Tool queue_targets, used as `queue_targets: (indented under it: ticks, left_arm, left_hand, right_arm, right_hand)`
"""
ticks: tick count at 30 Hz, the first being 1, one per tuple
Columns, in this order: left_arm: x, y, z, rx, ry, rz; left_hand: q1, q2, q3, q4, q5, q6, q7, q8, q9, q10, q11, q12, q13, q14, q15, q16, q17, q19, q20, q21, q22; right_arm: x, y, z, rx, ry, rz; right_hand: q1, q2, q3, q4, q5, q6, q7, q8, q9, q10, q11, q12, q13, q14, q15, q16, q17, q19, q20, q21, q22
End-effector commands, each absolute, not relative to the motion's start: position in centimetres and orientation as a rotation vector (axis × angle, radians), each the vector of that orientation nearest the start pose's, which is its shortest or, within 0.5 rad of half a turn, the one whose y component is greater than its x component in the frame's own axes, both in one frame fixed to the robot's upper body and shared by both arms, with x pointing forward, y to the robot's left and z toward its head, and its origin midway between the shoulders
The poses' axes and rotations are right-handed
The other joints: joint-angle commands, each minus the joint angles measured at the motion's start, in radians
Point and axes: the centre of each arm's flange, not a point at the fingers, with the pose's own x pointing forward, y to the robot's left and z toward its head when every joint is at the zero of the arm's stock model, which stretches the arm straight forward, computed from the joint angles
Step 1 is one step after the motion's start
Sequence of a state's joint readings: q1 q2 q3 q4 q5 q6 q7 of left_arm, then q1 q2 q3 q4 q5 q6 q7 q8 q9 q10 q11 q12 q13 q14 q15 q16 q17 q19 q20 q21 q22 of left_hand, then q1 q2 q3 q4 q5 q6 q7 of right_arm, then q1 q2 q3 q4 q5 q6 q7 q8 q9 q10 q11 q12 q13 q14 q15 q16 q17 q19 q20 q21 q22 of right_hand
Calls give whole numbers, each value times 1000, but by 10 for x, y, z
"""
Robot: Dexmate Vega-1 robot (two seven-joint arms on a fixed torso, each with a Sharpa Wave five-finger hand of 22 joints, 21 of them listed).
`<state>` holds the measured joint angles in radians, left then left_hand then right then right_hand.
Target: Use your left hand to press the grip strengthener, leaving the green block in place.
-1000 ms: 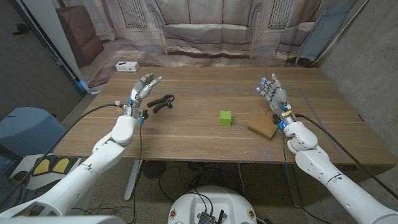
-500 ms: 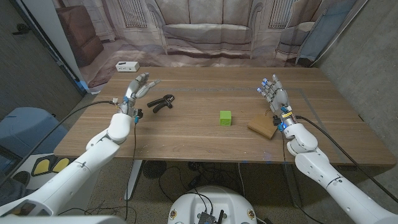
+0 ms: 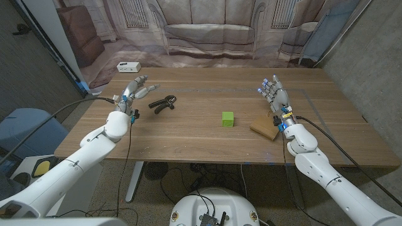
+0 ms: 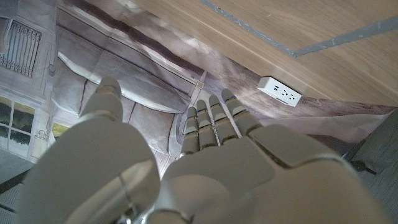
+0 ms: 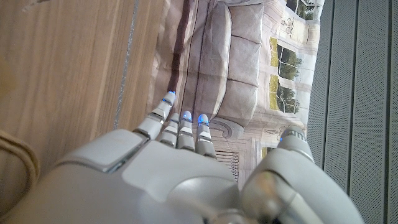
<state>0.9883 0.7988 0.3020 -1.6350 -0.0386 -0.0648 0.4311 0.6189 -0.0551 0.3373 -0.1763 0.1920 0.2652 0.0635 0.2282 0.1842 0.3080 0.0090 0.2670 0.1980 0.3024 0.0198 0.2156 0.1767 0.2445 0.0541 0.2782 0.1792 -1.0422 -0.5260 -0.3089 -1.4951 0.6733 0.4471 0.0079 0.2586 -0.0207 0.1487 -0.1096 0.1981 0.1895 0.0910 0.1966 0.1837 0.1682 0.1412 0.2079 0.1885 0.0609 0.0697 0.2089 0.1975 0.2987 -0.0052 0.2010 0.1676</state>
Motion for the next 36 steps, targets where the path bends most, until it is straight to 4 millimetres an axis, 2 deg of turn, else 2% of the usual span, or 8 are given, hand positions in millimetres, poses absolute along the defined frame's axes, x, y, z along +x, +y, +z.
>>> queue_targets:
  ticks: [1, 9, 16, 36]
  left_arm:
    - [586, 373, 23, 851, -549, 356]
    - [586, 377, 35, 956, -458, 323]
    - [586, 375, 45, 1054, -399, 300]
    - [592, 365, 63, 1234, -303, 257]
  left_hand:
    - [10, -2, 2, 4, -4, 11, 4, 2, 1, 5, 4, 3, 4, 8, 3, -2, 1, 5, 9, -5, 4]
    - [4, -10, -5, 11, -9, 9, 7, -3, 1, 0, 14, -2, 4, 5, 6, -6, 2, 0, 10, -10, 5]
    - [1, -16, -10, 16, -12, 13, 3, -5, 2, 3, 10, -4, 4, 2, 6, -10, 2, -16, 11, -20, 4]
    - [2, -23, -18, 22, -13, 25, 2, -9, 2, 17, 5, -5, 5, 19, -1, -9, 1, 10, 8, -18, 4]
  right_arm:
    - [598, -277, -47, 128, -734, 241]
    - [600, -274, -48, 134, -735, 244]
    - [601, -272, -48, 140, -734, 247]
    - [598, -270, -51, 142, -732, 250]
  right_hand:
    - [2, 9, 4, -5, -2, 10, -1, 5, 4, 10, -5, 3, 2, 4, 3, 8, 5, 5, 0, 3, 3]
    - [4, 10, 5, -5, -3, 10, -1, 4, 4, 9, -3, 2, 2, 4, 3, 7, 5, 5, 0, 2, 3]
    - [5, 11, 5, -6, -4, 10, -2, 4, 4, 10, -3, 1, 2, 5, 4, 7, 5, 6, 0, 1, 3]
    - [6, 13, 4, -7, -5, 11, -1, 3, 4, 11, -3, 0, 2, 6, 5, 5, 6, 7, 1, -1, 3]
